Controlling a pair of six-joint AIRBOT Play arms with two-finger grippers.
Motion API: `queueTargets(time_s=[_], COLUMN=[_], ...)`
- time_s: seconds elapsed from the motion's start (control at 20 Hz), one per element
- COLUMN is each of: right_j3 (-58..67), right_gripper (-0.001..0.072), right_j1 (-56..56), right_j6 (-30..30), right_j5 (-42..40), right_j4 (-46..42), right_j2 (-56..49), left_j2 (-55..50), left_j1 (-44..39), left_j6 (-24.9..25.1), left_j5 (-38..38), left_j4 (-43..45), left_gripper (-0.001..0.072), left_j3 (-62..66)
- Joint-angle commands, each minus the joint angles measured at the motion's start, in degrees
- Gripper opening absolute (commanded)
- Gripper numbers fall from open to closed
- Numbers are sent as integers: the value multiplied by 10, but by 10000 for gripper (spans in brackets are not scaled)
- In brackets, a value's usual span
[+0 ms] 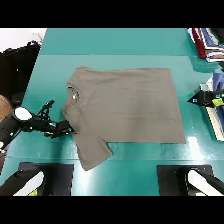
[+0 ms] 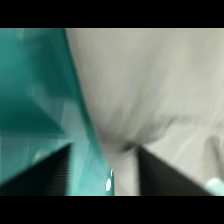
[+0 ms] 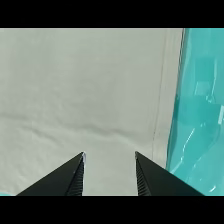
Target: Fold the shirts.
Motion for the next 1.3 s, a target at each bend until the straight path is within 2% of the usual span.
queueTargets(time_s=[0.0, 0.05, 0.1, 0.15, 0.25, 0.4, 0.5, 0.6, 0.65, 0.7, 0.9, 1.15, 1.2, 1.25], right_j3=[-10, -10, -10, -10, -18, -98, -161, -213, -233, -251, -289, -290, -290, -290], right_gripper=[373, 373, 373, 373, 373, 375, 564, 550, 519, 437, 437, 435, 416, 298], right_j1=[0, 0, -1, -7, -38, -111, -167, -223, -241, -253, -245, -164, -144, -124], right_j6=[-1, -1, -1, 0, 0, -1, -1, -1, -1, -5, -14, -9, -4, -5], right_j5=[4, 7, 12, 25, 67, 67, 63, 62, 61, 58, 18, -7, -6, -2], right_j4=[-1, -2, -9, -21, -21, -22, -22, -21, -21, -21, -21, -20, -20, -20], right_j2=[22, 26, 29, 29, 23, 31, 27, 2, -12, -26, -58, -59, -59, -59], left_j2=[6, 6, 6, 6, 6, 6, 6, 6, 6, 6, 6, 6, 6, 6], left_j1=[-28, -44, -53, -55, -55, -55, -55, -55, -55, -55, -55, -55, -55, -55], left_j6=[29, 27, 27, 27, 28, 32, 32, 32, 32, 32, 32, 32, 31, 32], left_j5=[52, 57, 58, 54, 33, 8, 5, 7, 8, 9, 21, 21, 21, 19], left_j4=[-33, -33, -33, -33, -32, -32, -32, -32, -32, -32, -32, -32, -32, -32], left_gripper=[286, 253, 79, 28, 27, 28, 28, 28, 28, 28, 28, 28, 28, 28], left_j3=[-26, -26, -24, -21, -3, 35, 54, 59, 58, 58, 58, 58, 58, 58])
